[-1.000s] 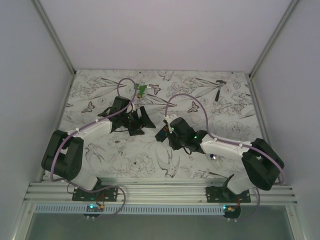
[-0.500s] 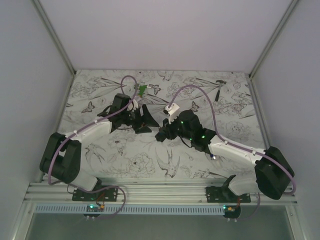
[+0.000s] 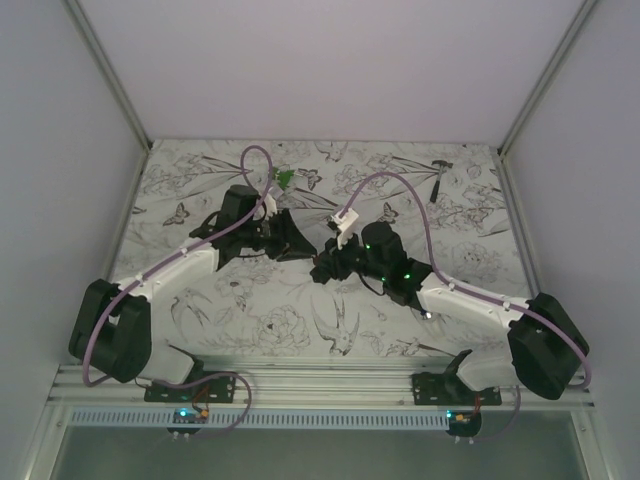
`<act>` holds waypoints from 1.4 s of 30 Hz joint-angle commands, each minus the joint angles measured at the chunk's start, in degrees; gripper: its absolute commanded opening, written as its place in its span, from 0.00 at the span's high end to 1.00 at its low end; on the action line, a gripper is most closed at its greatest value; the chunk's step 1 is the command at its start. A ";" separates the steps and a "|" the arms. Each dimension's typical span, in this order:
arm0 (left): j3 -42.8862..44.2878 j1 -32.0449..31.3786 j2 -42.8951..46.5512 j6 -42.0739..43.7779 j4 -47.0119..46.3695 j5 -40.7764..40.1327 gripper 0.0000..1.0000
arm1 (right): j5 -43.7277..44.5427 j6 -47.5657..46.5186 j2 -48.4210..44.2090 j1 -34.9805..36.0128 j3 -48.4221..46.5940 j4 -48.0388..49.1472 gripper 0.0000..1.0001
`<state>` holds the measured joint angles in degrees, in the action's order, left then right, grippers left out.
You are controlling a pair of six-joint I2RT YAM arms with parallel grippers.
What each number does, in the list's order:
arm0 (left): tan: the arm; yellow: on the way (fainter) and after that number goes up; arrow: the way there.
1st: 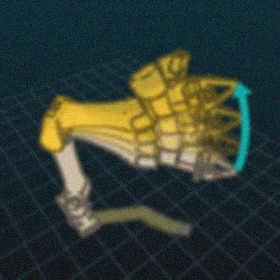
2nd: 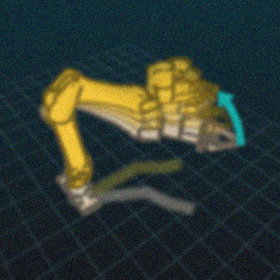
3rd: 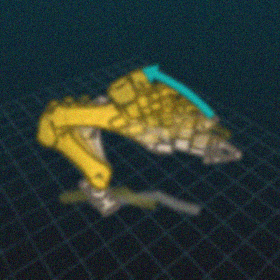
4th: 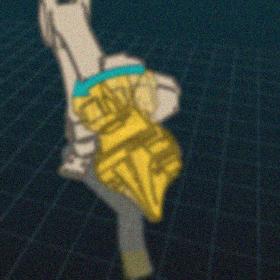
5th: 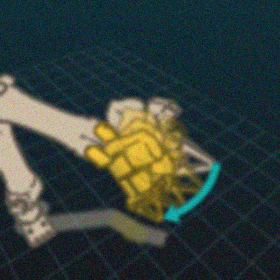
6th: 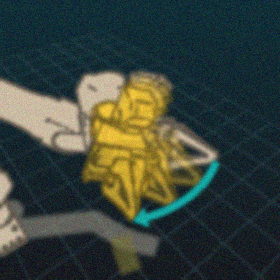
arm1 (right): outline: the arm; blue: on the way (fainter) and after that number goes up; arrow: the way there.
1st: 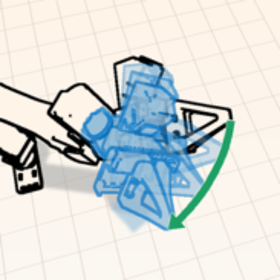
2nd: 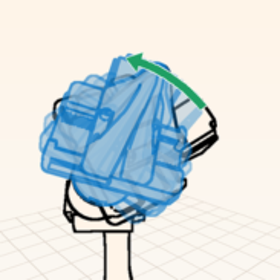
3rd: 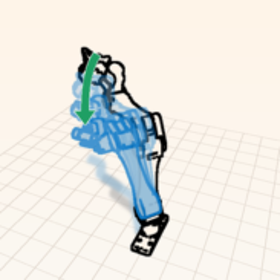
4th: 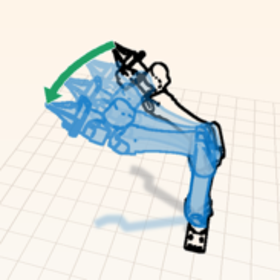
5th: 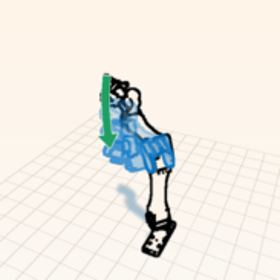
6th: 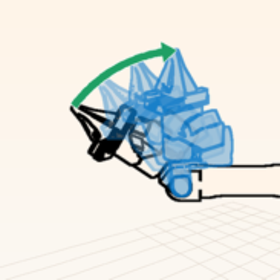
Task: Snap on the fuse box
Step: Pick up the fuse from the center of the board.
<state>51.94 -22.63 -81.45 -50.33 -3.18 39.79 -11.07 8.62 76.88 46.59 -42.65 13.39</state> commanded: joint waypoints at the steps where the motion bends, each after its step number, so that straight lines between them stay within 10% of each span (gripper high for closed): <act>1: -0.75 -0.46 0.58 -0.12 -0.69 0.41 0.69 | -1.20 0.77 -0.01 -0.69 -0.24 3.84 0.77; 18: -2.06 -0.48 2.34 -0.05 -0.66 -0.84 1.00 | -2.30 1.38 1.80 -0.87 -1.01 5.28 0.76; 21: -2.44 -0.49 3.72 0.11 -0.68 -2.61 1.00 | -2.63 2.97 1.72 -1.50 -1.47 5.44 0.62; 30: -5.54 -1.13 15.21 -2.10 -4.81 -17.98 1.00 | -10.99 19.78 -3.77 -10.21 -0.43 13.91 0.35; 42: -8.93 -6.85 24.53 -4.85 -17.53 -31.71 1.00 | -14.06 45.10 1.18 -10.78 0.63 39.11 0.41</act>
<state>44.16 -27.92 -58.70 -53.69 -13.52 12.99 -22.24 44.18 75.70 36.07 -41.43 40.34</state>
